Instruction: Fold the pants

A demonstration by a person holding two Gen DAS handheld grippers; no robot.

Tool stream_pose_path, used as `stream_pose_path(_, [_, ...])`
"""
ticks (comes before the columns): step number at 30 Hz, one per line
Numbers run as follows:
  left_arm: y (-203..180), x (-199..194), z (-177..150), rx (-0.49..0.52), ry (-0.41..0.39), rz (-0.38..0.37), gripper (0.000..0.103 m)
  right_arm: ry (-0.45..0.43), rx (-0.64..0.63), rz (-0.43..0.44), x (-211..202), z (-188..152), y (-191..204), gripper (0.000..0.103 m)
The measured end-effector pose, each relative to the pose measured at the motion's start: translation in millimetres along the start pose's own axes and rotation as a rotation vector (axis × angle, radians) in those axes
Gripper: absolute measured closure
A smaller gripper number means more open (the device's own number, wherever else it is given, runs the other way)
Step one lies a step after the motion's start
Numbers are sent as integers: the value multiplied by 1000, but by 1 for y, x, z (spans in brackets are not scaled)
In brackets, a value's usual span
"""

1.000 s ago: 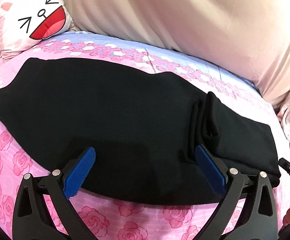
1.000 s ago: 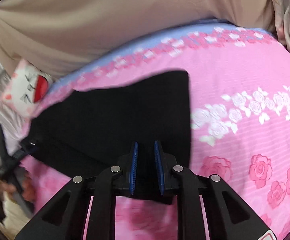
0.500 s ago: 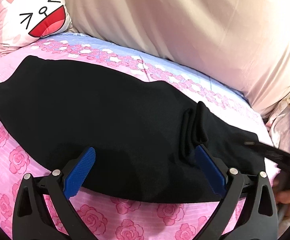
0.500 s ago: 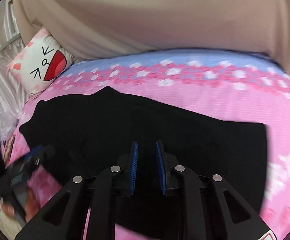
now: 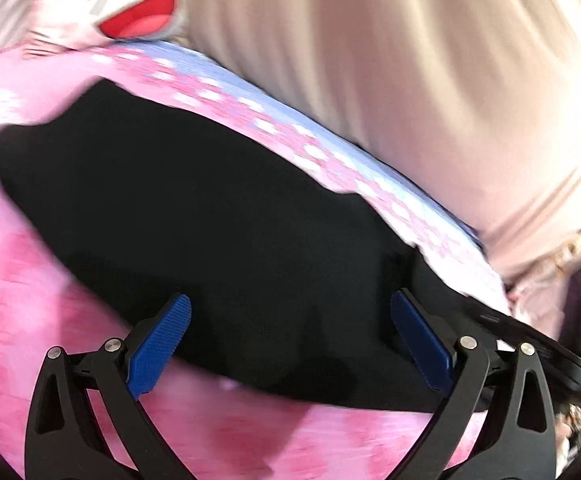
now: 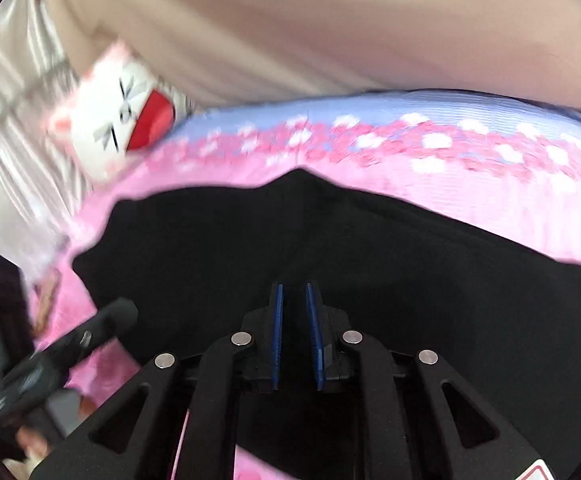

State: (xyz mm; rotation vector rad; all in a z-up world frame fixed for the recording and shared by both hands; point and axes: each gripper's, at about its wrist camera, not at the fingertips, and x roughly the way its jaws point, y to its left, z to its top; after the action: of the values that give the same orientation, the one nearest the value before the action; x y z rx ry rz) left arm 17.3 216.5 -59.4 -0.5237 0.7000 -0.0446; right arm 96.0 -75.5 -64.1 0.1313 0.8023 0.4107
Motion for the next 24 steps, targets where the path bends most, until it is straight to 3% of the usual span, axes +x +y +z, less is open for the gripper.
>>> stream_pose_path(1, [10,-7,4,-10,-12,29,5,-30,-6,-34,-17,-4,-7,87])
stream_pose_path(4, [57,-28,21,-140,-27,123,5,-113,-29,-184,-61,-21,-27,66])
stream_pose_path(5, [72,-29,26,-205,-17,128,5,-127,-32,-210,-69,-24,-32,61])
stream_pose_path(8, [114,-19,40,-400,26,83,5,-142,-6,-249,-87,-38,-51,61])
stream_pose_path(16, [115,19,80,-396,-14,191,7,-149,147,-267,-109,-64,-102,60])
stream_pose_path(17, [112,23,82,-385,-9,194,12,-153,160,-267,-112,-67,-107,60])
stream_pose_path(18, [111,26,84,-375,-3,204,40,-153,173,-269,-115,-70,-112,59])
stream_pose_path(19, [107,34,84,-361,25,219,74,-157,191,-274,-118,-74,-120,58])
stream_pose_path(22, [100,33,85,-360,28,256,83,-165,233,-283,-124,-86,-134,54])
stream_pose_path(24, [62,21,89,-251,-12,294,83,-169,255,-285,-128,-91,-143,54])
